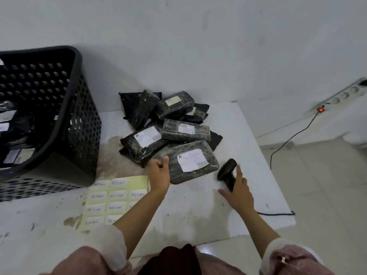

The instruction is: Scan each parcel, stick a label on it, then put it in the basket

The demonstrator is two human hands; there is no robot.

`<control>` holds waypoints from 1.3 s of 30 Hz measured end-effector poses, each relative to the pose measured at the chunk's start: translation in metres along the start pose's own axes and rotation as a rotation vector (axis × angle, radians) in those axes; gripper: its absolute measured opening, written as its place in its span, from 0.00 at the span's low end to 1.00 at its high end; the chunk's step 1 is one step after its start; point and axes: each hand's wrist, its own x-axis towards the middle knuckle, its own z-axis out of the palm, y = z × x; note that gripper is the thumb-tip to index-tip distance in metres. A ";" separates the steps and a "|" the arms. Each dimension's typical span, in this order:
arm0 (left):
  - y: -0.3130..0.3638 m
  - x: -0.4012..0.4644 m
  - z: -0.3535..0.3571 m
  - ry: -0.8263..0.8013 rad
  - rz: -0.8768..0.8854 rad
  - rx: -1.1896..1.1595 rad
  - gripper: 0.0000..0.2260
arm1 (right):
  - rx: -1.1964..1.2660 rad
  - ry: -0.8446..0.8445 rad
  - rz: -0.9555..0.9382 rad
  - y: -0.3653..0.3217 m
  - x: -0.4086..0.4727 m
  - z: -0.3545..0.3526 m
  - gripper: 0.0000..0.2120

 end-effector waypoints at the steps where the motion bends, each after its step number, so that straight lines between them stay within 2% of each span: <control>1: -0.008 -0.003 0.002 -0.016 -0.033 0.049 0.17 | -0.082 -0.011 0.000 0.006 -0.005 0.005 0.49; 4: -0.030 -0.009 -0.001 -0.074 -0.142 0.184 0.16 | -0.246 0.014 0.057 0.013 -0.006 0.011 0.44; 6: -0.041 -0.009 -0.004 -0.137 -0.225 0.258 0.15 | -0.275 -0.075 0.081 0.015 -0.004 0.011 0.42; 9: -0.048 -0.013 -0.009 -0.190 -0.263 0.283 0.15 | -0.114 -0.129 0.080 0.019 -0.001 0.010 0.34; 11: -0.046 -0.022 -0.015 -0.171 -0.106 0.316 0.16 | -0.007 -0.099 0.086 0.018 0.000 0.006 0.26; 13: -0.045 -0.030 -0.024 -0.188 0.210 0.453 0.15 | 0.052 -0.064 0.094 0.014 0.001 -0.001 0.20; 15: -0.048 -0.038 -0.031 -0.310 0.502 0.592 0.13 | 0.084 -0.040 0.084 0.008 -0.001 -0.010 0.15; 17: -0.050 -0.043 -0.038 -0.484 0.641 0.741 0.14 | 0.115 -0.002 0.074 0.001 -0.005 -0.022 0.14; 19: -0.056 -0.047 -0.044 -0.614 0.697 0.921 0.20 | 0.136 0.015 0.050 -0.011 -0.012 -0.035 0.16; 22: -0.060 -0.053 -0.050 -0.773 0.653 1.170 0.29 | 0.168 -0.013 -0.019 -0.034 -0.029 -0.053 0.22; 26: -0.054 -0.059 -0.049 -0.907 0.523 1.277 0.35 | 0.232 -0.069 -0.046 -0.067 -0.053 -0.069 0.25; 33: -0.049 -0.061 -0.047 -0.949 0.475 1.366 0.38 | 0.145 -0.095 -0.034 -0.089 -0.077 -0.085 0.26; 39: -0.048 -0.065 -0.041 -0.911 0.449 1.425 0.39 | 0.152 -0.074 -0.028 -0.092 -0.086 -0.095 0.28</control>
